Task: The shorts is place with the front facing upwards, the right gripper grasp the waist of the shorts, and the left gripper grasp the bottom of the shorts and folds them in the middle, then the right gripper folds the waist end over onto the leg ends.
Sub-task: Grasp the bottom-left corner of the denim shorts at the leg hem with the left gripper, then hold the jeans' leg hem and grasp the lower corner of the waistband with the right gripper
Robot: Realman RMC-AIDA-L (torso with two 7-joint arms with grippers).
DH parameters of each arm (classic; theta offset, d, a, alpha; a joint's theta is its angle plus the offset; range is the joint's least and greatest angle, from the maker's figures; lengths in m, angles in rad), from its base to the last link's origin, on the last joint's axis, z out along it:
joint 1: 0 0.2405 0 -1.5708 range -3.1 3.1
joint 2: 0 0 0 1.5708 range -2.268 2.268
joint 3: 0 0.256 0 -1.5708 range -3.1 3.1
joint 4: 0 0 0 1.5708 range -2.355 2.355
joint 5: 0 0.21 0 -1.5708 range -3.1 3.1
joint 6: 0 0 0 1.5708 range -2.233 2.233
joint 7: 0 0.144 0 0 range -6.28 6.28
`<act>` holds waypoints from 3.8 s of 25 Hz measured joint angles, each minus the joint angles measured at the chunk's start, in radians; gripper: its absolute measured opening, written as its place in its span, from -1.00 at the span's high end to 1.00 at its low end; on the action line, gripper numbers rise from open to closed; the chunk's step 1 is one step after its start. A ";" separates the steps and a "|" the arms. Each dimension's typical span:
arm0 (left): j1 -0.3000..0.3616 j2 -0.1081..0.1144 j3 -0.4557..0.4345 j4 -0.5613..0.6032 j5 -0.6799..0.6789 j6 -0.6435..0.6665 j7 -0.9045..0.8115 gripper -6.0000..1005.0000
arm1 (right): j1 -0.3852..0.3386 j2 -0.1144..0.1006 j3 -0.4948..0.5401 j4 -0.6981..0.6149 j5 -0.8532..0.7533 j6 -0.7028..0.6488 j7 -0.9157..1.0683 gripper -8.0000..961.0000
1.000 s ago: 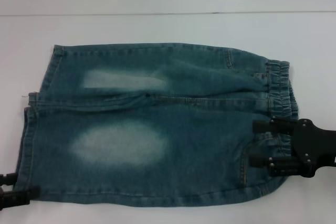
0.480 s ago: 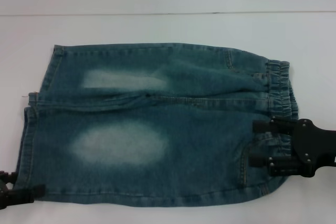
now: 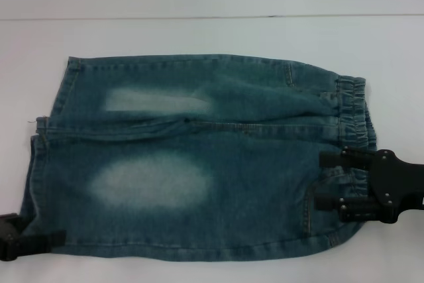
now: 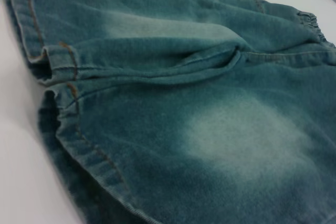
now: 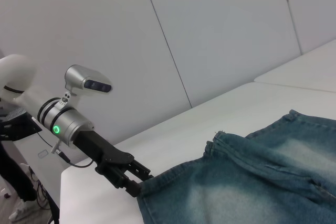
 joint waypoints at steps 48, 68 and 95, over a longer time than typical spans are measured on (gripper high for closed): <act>-0.024 -0.004 0.069 -0.043 -0.112 -0.050 0.002 0.96 | -0.139 -0.113 0.196 0.029 -0.051 0.105 0.283 -0.93; -0.027 -0.004 0.072 -0.044 -0.141 -0.045 0.007 0.96 | -0.076 -0.092 0.118 0.045 -0.089 0.218 0.279 -0.93; -0.041 -0.003 0.083 -0.049 -0.140 -0.043 0.008 0.96 | -0.046 -0.075 0.042 0.070 -0.101 0.272 0.319 -0.92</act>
